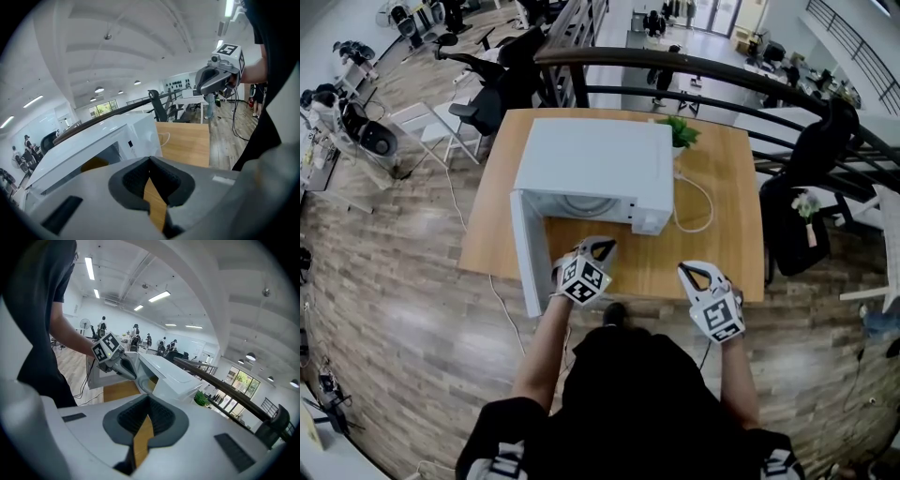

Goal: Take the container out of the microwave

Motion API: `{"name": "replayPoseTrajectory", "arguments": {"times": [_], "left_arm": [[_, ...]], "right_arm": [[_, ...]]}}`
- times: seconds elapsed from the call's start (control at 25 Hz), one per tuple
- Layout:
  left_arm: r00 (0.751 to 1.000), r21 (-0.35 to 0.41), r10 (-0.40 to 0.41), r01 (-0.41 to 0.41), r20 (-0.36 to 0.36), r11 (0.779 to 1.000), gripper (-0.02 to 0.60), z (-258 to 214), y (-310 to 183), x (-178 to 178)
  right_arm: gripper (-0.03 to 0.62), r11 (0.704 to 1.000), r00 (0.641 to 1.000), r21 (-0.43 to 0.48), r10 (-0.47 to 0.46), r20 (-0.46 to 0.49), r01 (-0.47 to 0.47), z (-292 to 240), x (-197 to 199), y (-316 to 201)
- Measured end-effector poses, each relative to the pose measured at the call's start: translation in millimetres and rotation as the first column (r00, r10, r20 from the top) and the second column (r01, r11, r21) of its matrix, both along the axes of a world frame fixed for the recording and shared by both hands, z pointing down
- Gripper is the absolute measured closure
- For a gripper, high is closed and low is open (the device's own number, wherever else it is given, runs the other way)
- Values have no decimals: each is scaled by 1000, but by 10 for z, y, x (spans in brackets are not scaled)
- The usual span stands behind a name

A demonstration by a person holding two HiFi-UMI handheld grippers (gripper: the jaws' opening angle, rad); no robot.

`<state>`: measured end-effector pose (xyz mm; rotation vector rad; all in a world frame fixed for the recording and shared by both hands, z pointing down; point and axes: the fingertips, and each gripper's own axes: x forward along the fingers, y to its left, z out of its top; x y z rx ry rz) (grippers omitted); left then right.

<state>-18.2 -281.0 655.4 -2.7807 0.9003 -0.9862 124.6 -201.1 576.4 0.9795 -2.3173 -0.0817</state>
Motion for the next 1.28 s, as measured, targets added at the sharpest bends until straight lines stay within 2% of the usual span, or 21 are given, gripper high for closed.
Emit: {"name": "replayPoseTrajectory", "arguments": {"times": [0.2, 0.32, 0.64, 0.96, 1.28], "left_arm": [[998, 36, -51, 50, 24, 998, 580, 132, -314, -145], [995, 65, -73, 68, 74, 996, 580, 249, -508, -225], [978, 83, -65, 49, 200, 995, 580, 561, -897, -448], [974, 64, -50, 36, 222, 997, 580, 760, -959, -667], [968, 75, -43, 25, 248, 997, 578, 892, -1173, -714]], "right_arm": [[594, 1000, 1000, 1, -10, -12, 10, 24, -147, -93], [594, 1000, 1000, 5, -10, -7, 10, 53, -221, -155], [594, 1000, 1000, -14, 15, -21, -15, 94, -279, -293], [594, 998, 998, -30, 55, -23, -56, 180, -274, -401], [594, 999, 999, -32, 29, -36, -30, 256, -413, -554]]}}
